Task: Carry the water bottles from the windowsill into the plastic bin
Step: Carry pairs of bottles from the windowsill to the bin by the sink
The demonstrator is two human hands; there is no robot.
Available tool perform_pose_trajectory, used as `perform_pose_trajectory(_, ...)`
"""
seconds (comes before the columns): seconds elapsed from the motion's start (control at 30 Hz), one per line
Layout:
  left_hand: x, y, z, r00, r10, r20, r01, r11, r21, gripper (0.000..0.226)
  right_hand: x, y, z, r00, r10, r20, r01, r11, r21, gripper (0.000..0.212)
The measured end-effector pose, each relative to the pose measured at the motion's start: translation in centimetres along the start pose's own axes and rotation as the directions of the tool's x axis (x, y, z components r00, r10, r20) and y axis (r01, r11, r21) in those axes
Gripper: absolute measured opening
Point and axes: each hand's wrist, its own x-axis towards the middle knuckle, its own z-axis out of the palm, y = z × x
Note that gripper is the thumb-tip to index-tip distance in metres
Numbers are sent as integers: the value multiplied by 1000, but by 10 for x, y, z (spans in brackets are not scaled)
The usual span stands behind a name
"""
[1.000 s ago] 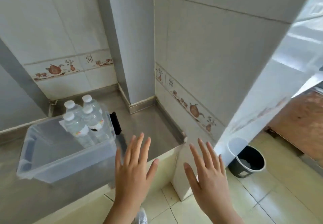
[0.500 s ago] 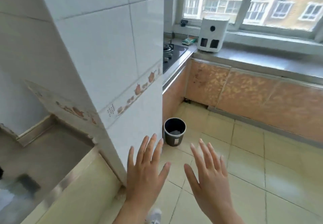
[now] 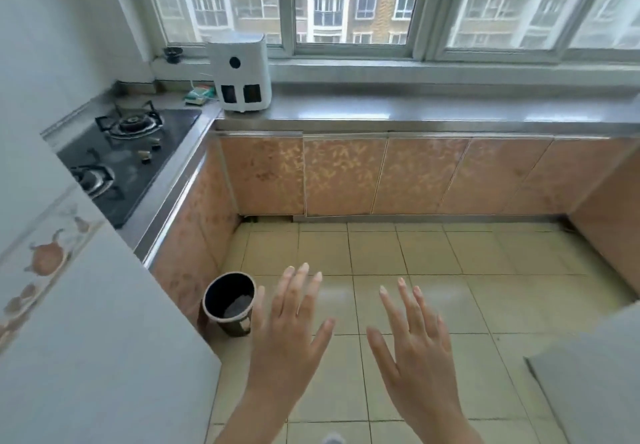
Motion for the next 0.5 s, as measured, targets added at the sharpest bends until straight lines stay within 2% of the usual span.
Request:
perform_pose_trajectory(0.27,153,57,61,971,238,-14,-238,967,-93,57,99,88,-20,977,186,-102,-193,979,-62,56)
perform_pose_trajectory(0.5,244,153,119,908,417,-40,-417,891,-178,57,142,191,-43,911,371,-180,-390,917,-87,55)
